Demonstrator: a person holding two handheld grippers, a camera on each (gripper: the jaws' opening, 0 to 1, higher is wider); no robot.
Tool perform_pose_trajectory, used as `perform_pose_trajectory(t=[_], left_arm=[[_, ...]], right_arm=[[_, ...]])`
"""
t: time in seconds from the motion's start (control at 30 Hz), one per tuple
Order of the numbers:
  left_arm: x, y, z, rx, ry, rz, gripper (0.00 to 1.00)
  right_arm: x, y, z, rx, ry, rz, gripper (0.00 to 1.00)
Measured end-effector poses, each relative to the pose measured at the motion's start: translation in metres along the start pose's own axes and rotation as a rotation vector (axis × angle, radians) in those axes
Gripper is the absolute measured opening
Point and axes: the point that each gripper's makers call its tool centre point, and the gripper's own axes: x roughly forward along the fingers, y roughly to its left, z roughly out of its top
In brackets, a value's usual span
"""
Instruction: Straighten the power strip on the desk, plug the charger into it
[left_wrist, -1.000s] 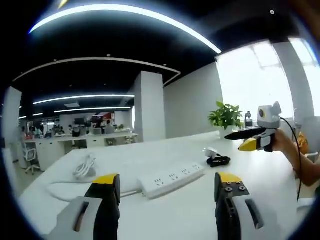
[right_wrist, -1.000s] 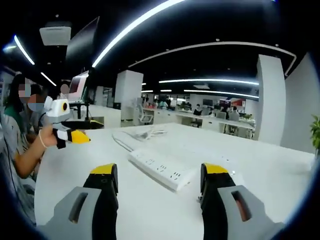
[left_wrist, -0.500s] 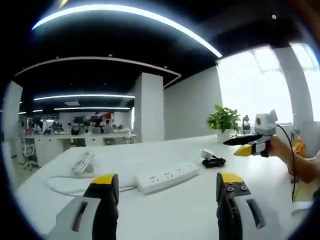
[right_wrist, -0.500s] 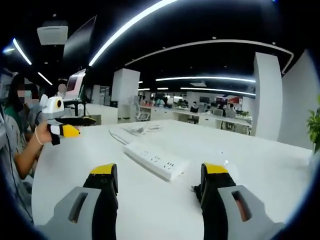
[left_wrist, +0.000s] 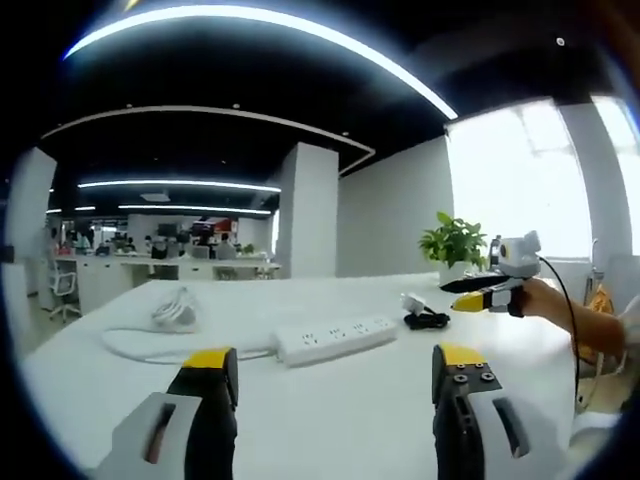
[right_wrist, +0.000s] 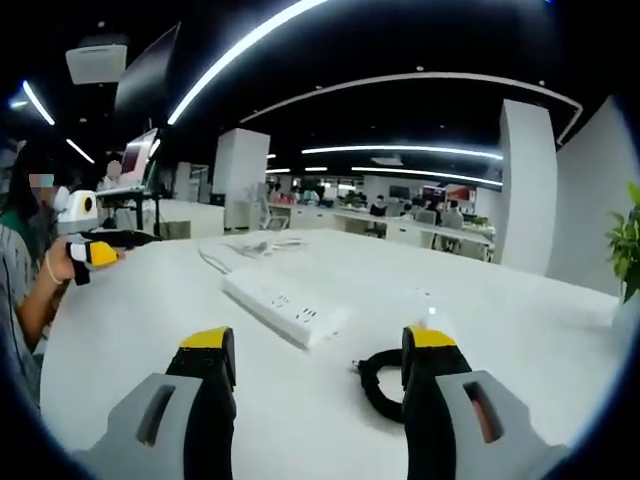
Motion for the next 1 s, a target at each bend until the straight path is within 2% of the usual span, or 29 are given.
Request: perform_pose_trajectory(t=[0.17, 0.43, 0.77, 1.0], left_arm=[[-0.007, -0.001, -0.001, -0.009, 0.006, -0.006, 0.81], [-0.015, -0.007, 0.008, -0.015, -0.032, -0.017, 0.81], [-0.015, -0.014, 0.004, -0.004, -0.022, -0.042, 0.81], [-0.014, -0.013, -0.001, -0.013, -0.019, -0.035, 0.81]], right_arm=[[0.003, -0.009, -0.007, 0.024, -0.003, -0.004, 0.67], [0.008, -0.023, -0.021, 0.045, 0.032, -0.031, 0.67], [0.013, -0.028, -0.032, 0.058, 0.057, -0.04, 0.66], [0.015, -0.034, -0.041, 0.059, 0.102, -0.038, 0.66]])
